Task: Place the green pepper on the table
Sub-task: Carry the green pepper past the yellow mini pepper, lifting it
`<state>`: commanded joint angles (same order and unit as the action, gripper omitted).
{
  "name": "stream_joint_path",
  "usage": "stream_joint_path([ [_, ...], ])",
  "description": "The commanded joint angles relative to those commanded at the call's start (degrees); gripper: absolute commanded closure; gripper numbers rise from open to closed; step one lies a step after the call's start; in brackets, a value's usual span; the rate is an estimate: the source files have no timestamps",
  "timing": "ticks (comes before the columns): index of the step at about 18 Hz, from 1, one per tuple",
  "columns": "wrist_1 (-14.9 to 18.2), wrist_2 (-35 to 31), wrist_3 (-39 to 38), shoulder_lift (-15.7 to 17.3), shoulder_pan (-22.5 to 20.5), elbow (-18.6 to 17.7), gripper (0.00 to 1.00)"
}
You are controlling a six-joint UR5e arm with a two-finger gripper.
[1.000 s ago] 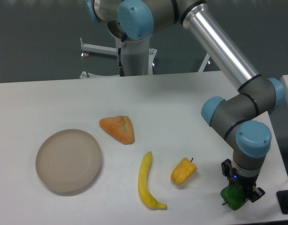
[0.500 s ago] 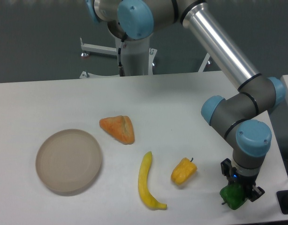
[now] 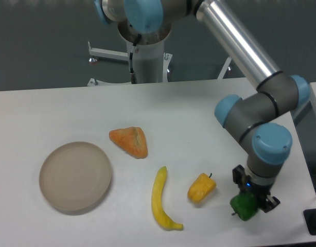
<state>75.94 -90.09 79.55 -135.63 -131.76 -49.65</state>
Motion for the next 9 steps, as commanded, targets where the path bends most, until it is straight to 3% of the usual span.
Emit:
stream_joint_path([
  [5,2.45,0.61,-1.68,4.58,3.17,-2.47,0.5],
  [9,4.57,5.35,-2.82,7.74,3.88,-4.4,0.5],
])
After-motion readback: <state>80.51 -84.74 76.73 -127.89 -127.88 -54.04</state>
